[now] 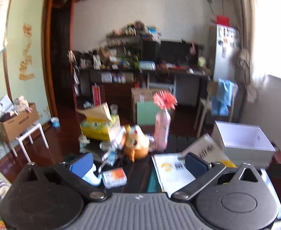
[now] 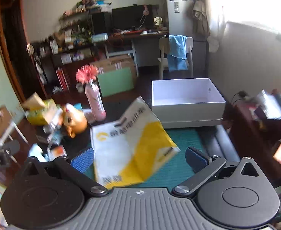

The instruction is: Fold shopping bag

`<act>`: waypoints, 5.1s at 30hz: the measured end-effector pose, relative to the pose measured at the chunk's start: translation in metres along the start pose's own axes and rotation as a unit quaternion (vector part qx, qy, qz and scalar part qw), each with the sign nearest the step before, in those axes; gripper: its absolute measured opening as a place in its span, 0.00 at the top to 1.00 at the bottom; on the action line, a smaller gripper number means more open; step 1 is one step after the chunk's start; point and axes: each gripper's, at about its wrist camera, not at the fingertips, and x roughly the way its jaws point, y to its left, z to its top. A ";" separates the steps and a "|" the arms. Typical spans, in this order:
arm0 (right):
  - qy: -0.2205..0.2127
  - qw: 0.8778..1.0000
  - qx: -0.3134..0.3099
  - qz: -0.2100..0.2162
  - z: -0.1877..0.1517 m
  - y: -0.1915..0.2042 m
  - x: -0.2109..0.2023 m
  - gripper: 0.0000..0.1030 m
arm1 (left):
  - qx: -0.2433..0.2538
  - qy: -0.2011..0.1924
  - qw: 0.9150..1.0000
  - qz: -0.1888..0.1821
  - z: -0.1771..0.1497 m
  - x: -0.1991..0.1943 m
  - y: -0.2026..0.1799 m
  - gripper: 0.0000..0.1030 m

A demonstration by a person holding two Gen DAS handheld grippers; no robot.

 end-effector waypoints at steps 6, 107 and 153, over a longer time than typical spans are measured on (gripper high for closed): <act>-0.037 0.999 -0.025 0.016 0.018 -0.008 0.027 0.00 | 0.004 0.041 0.999 -0.002 0.009 0.053 -0.006 0.00; 0.243 0.951 0.050 0.182 -0.006 -0.076 0.314 0.53 | -0.173 0.272 0.846 -0.425 -0.116 0.324 -0.039 0.62; 0.276 0.948 -0.052 0.146 -0.049 -0.015 0.351 0.88 | -0.159 0.311 0.889 -0.296 -0.121 0.351 -0.023 0.61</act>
